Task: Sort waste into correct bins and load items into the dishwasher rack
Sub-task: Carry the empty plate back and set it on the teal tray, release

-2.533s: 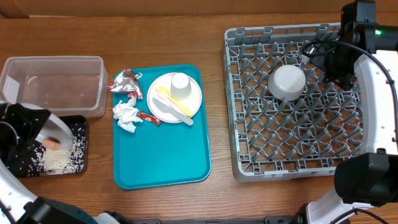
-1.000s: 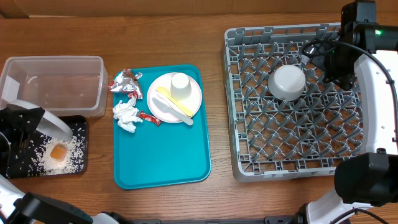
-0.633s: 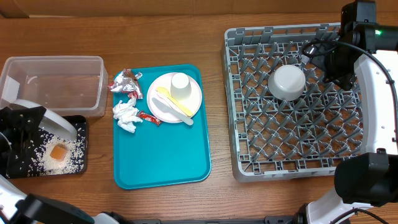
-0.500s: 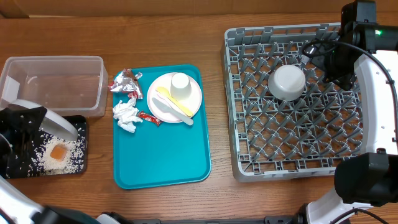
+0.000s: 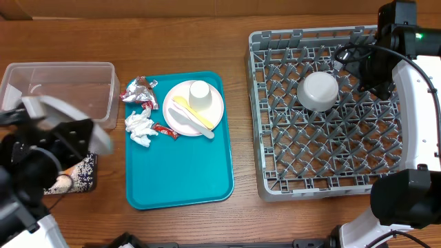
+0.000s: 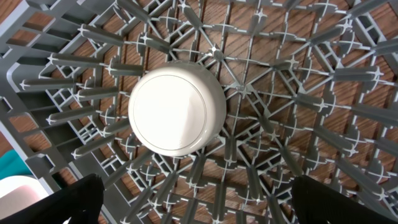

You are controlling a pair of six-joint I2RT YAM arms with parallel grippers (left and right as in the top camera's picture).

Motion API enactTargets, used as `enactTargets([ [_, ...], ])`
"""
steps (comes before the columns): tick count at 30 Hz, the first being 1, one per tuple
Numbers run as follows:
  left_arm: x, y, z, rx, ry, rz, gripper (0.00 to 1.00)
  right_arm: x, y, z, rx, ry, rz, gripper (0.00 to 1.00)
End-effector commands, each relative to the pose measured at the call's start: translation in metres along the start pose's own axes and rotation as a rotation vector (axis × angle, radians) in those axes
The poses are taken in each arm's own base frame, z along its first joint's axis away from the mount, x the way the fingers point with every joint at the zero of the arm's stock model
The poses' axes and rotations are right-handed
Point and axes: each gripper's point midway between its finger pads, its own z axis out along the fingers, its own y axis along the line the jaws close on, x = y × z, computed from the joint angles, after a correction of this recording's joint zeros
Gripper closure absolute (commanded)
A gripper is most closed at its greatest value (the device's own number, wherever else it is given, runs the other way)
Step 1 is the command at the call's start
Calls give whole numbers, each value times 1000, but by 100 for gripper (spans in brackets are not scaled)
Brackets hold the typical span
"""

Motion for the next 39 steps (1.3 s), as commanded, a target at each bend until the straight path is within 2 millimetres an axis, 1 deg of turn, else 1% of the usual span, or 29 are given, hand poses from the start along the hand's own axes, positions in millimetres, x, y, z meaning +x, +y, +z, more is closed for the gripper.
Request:
enactTargets([
  [1,21,2,11,-127,91,85,96,-1,1,-4,-11,-9,5,0],
  [4,46,-7,21,-147,199,166,96,-1,1,-4,-11,-9,5,0],
  [5,60,-13,26,-155,257,203,96,-1,1,-4,-11,-9,5,0],
  [7,74,-18,30,-175,307,237,96,-1,1,-4,-11,-9,5,0],
  [8,85,-23,34,-193,343,266,96,-1,1,-4,-11,-9,5,0],
  [12,105,-32,46,-223,412,337,96,-1,1,-4,-11,-9,5,0],
  [18,150,-46,71,-221,579,415,96,-1,1,-4,-11,-9,5,0],
  [22,165,-46,89,-297,618,447,96,-1,1,-4,-11,-9,5,0],
  [25,177,-51,99,-306,644,487,96,-1,1,-4,-11,-9,5,0],
  [28,181,-45,104,-381,635,489,96,-1,1,-4,-11,-9,5,0],
  [30,182,-37,106,-444,637,478,96,-1,1,-4,-11,-9,5,0],
  [31,186,-30,108,-493,659,458,96,-1,1,-4,-11,-9,5,0],
  [33,192,-23,115,-531,682,438,96,-1,1,-4,-11,-9,5,0],
  [36,204,-16,131,-545,715,434,96,-1,1,-4,-11,-9,5,0],
  [39,219,-15,143,-533,767,413,96,-1,1,-4,-11,-9,5,0],
])
